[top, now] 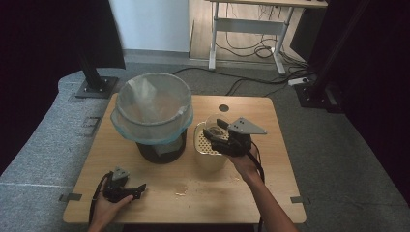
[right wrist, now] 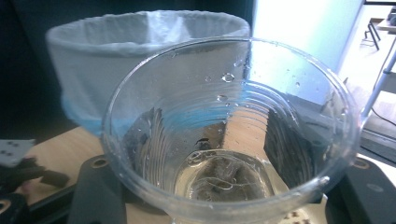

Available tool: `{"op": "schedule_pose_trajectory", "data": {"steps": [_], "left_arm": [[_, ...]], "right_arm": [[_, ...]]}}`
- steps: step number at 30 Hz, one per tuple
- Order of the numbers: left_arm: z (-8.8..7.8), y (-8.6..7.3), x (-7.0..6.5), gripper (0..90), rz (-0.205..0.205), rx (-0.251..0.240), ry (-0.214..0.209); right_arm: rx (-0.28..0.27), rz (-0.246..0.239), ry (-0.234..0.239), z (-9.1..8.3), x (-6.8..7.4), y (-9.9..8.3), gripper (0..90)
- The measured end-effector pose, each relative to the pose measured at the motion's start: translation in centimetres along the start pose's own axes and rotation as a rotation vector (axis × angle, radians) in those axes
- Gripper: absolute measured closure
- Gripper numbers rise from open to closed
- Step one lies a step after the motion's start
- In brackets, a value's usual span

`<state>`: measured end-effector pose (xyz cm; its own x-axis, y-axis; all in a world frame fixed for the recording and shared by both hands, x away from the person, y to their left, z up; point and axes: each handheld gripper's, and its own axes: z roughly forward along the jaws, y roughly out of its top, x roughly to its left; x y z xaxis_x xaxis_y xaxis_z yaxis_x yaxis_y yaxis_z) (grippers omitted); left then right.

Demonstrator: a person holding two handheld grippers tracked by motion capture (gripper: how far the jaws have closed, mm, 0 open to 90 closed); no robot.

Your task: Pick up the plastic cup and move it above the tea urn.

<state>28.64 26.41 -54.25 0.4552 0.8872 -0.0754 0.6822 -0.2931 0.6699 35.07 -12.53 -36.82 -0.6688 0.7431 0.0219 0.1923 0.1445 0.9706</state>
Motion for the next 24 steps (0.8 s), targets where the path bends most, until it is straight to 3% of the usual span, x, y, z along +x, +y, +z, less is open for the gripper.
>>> {"op": "schedule_pose_trajectory", "data": {"steps": [13,24], "left_arm": [[0.0,0.0,0.0,11.9,0.008,0.000,0.000],[0.0,-0.1,0.0,11.8,0.014,0.000,-0.002]], "right_arm": [[0.035,0.006,-0.061,1.7,-2.9,0.4,37.4],[0.061,0.014,-0.101,2.7,-4.2,0.2,37.3]]}}
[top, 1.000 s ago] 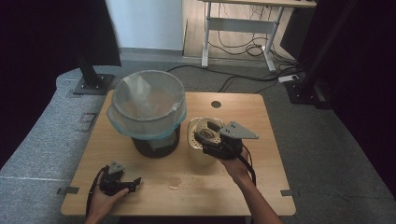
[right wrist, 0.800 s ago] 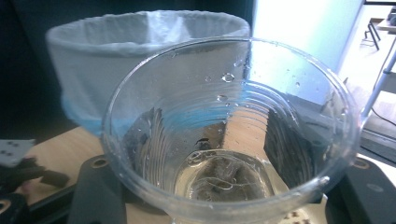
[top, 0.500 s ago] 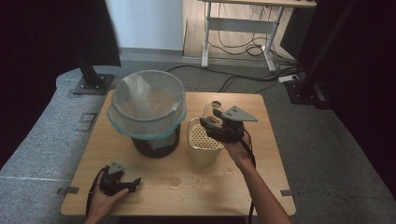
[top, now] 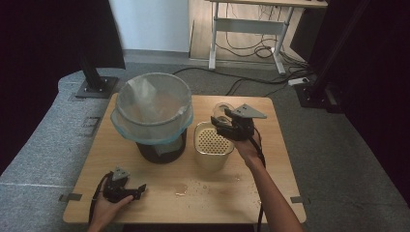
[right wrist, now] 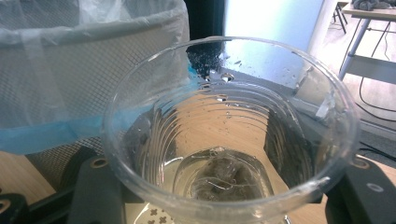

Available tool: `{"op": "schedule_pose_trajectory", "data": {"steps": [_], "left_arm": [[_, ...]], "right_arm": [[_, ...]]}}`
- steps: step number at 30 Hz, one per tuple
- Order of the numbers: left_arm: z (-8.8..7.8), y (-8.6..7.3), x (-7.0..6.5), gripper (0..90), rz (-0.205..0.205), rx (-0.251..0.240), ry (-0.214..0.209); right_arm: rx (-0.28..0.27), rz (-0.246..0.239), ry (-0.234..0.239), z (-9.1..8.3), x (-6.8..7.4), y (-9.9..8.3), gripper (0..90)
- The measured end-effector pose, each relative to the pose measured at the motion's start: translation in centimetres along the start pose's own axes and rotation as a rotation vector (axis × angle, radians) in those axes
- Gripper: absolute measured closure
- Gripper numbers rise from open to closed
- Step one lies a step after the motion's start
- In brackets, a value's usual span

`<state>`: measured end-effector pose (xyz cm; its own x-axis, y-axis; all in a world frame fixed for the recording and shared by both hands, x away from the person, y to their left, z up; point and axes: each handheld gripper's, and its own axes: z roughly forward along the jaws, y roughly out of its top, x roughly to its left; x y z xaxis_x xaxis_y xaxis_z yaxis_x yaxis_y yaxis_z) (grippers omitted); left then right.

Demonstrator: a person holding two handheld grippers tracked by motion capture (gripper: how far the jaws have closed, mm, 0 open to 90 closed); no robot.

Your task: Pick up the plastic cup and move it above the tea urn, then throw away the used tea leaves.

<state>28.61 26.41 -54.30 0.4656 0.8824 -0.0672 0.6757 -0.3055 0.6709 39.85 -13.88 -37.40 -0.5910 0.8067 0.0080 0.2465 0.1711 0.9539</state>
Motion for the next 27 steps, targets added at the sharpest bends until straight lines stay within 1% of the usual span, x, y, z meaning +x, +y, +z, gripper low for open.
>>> {"op": "schedule_pose_trajectory", "data": {"steps": [3,5,7,10,12,13,14,15,16,17,18,21,24,27], "left_arm": [[0.0,0.0,0.0,11.7,0.001,0.000,0.000],[0.0,0.0,0.0,11.7,0.003,0.001,0.000],[0.0,0.0,0.0,11.7,0.004,0.002,0.000],[0.0,0.0,0.0,11.4,0.008,0.003,0.000],[0.0,0.0,0.0,11.3,0.008,0.002,0.000],[0.0,0.0,-0.1,11.4,0.006,0.000,0.001],[0.0,0.0,-0.1,11.4,0.007,0.000,0.001],[0.0,0.0,0.0,11.4,0.007,0.001,0.000],[0.0,0.0,0.0,11.4,0.007,0.001,0.000],[0.0,0.0,0.0,11.4,0.008,0.000,0.001],[0.0,0.0,0.0,11.3,0.009,0.000,0.002],[0.0,0.0,0.0,11.3,0.011,0.002,0.001],[0.0,0.0,0.0,11.4,0.010,0.001,0.000],[0.0,0.0,0.0,11.3,0.010,0.002,0.000]], "right_arm": [[0.003,0.000,-0.003,0.1,-0.1,0.0,37.2],[0.007,-0.010,-0.013,0.2,-0.2,-0.1,37.1],[0.013,-0.026,-0.024,0.2,-0.2,0.0,37.0],[0.023,-0.065,-0.047,0.3,-0.2,0.1,37.0],[0.024,-0.073,-0.054,0.3,-0.3,0.1,37.0],[0.038,-0.094,-0.070,0.5,-0.4,0.1,36.9],[0.038,-0.094,-0.070,0.5,-0.4,0.1,36.9],[0.057,-0.134,-0.091,0.6,-0.4,0.1,36.9],[0.057,-0.134,-0.091,0.6,-0.4,0.1,36.9],[0.062,-0.152,-0.097,0.7,-0.4,0.2,37.0],[0.077,-0.207,-0.116,0.8,-0.3,0.3,36.9],[0.108,-0.277,-0.149,1.1,0.0,0.7,36.9],[0.141,-0.370,-0.187,1.4,0.2,1.1,37.0],[0.176,-0.492,-0.230,1.7,0.7,1.3,37.1]]}}
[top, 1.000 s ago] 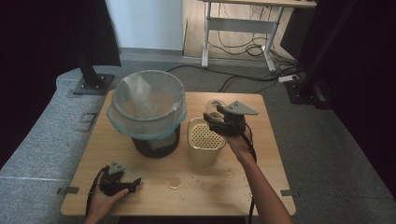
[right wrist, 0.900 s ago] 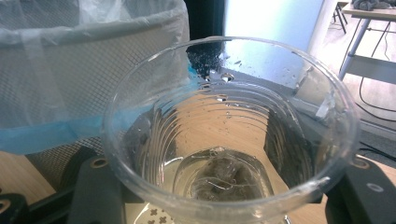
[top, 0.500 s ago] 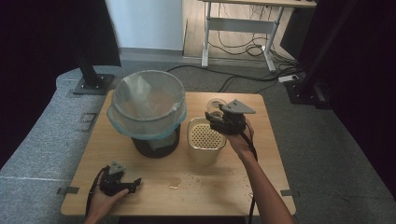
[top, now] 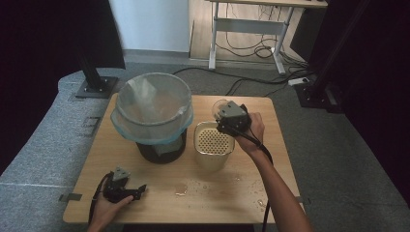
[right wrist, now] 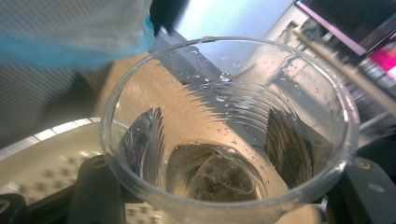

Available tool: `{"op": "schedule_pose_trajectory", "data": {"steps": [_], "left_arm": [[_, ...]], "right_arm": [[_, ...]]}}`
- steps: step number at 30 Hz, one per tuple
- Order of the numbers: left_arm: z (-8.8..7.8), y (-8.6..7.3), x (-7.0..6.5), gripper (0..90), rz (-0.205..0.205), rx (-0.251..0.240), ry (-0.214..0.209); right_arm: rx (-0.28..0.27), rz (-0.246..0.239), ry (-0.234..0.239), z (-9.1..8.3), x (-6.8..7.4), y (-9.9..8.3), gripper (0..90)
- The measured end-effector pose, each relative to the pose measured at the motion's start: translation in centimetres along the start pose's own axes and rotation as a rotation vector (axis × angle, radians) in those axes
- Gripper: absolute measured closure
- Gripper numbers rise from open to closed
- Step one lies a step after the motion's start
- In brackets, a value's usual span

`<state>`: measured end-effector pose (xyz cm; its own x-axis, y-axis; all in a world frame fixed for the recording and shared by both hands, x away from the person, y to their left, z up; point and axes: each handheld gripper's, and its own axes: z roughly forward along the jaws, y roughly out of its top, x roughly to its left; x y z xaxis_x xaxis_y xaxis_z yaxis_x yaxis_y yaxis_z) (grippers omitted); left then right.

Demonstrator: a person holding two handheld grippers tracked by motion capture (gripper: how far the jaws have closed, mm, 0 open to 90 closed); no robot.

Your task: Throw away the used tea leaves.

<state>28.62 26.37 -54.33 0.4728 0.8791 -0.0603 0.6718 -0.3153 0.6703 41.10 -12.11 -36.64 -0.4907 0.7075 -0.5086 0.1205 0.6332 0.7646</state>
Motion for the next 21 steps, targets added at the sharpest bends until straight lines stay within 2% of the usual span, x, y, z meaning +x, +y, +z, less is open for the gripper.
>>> {"op": "schedule_pose_trajectory", "data": {"steps": [4,9,15,18,21], "left_arm": [[0.0,0.0,0.0,11.3,-0.001,0.000,-0.001],[0.0,0.0,0.0,11.3,0.000,0.000,-0.002],[0.0,0.0,0.1,11.4,0.001,0.000,-0.003],[0.0,0.0,0.0,11.4,0.002,0.000,-0.002],[0.0,0.0,0.0,11.3,0.002,0.000,-0.002]], "right_arm": [[0.042,-0.180,-0.055,0.3,0.8,0.4,37.2],[0.086,-0.348,-0.101,1.0,1.5,0.4,37.3],[0.134,-0.617,-0.167,1.6,2.5,0.0,37.3],[0.148,-0.738,-0.190,1.7,3.1,-0.2,37.5],[0.168,-0.837,-0.214,1.8,3.6,-0.6,37.6]]}}
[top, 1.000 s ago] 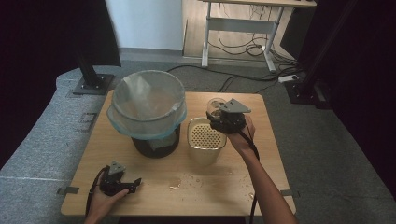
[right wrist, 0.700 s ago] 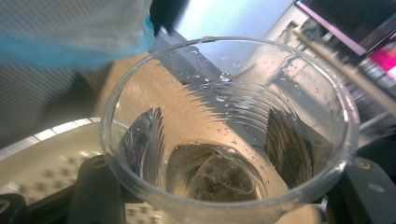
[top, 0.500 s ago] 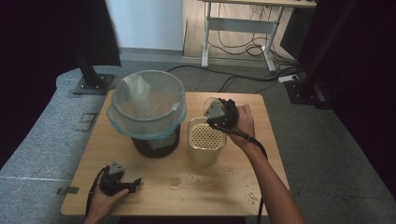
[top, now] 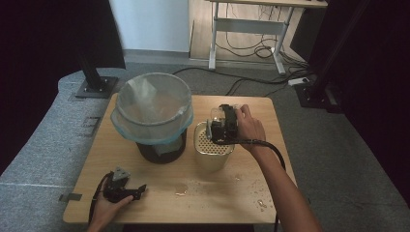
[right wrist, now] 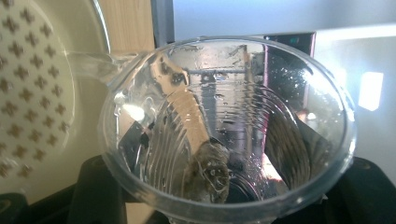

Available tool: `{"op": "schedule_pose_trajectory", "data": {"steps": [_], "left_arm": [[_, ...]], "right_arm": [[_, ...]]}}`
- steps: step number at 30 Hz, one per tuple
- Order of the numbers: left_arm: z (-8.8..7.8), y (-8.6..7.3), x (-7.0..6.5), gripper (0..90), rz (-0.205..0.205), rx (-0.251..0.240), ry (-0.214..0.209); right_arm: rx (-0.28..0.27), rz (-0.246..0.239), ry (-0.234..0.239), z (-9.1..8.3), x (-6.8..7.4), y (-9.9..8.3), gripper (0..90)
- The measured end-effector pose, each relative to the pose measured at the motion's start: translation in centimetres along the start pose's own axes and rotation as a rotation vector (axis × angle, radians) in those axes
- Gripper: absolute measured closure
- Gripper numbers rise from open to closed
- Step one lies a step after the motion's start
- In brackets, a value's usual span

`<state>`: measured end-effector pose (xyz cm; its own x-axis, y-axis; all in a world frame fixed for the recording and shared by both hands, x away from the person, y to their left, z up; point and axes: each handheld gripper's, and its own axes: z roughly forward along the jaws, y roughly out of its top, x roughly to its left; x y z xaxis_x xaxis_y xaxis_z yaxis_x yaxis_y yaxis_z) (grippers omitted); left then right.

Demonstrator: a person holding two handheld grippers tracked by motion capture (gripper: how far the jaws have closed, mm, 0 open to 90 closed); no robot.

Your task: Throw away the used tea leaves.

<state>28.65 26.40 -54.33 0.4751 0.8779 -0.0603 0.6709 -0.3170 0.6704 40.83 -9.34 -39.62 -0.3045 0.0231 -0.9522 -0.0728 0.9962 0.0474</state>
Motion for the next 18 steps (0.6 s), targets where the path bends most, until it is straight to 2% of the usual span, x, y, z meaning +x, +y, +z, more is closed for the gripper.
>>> {"op": "schedule_pose_trajectory", "data": {"steps": [1,2,3,5,11,13,14,15,16,18], "left_arm": [[0.0,0.0,0.0,11.4,0.000,0.000,0.000],[0.0,0.0,0.0,11.4,0.000,0.000,0.001],[0.0,0.0,0.0,11.4,0.002,0.001,0.001],[0.0,0.0,0.0,11.4,0.001,0.000,-0.001],[0.0,0.0,0.0,11.4,0.000,0.001,-0.003],[0.0,0.0,0.0,11.4,0.001,0.001,-0.002],[0.0,0.0,0.0,11.4,0.001,0.001,-0.002],[0.0,0.0,0.0,11.4,0.002,0.001,-0.002],[0.0,0.0,0.0,11.4,0.003,0.002,-0.004],[0.0,0.0,0.1,11.4,0.001,0.001,-0.004]], "right_arm": [[0.000,0.000,0.000,0.0,0.0,0.0,37.6],[0.004,-0.037,-0.014,0.0,0.2,0.0,37.7],[0.021,-0.114,-0.044,0.1,0.5,0.1,37.8],[0.017,-0.175,-0.074,0.2,0.8,0.0,37.9],[0.064,-0.405,-0.165,0.6,1.5,0.4,38.9],[0.076,-0.521,-0.185,0.7,2.2,0.6,39.0],[0.076,-0.521,-0.185,0.7,2.2,0.6,39.0],[0.075,-0.614,-0.215,0.7,2.7,0.8,39.5],[0.071,-0.643,-0.235,0.7,2.6,0.9,39.7],[0.077,-0.651,-0.250,0.7,2.5,1.0,39.8]]}}
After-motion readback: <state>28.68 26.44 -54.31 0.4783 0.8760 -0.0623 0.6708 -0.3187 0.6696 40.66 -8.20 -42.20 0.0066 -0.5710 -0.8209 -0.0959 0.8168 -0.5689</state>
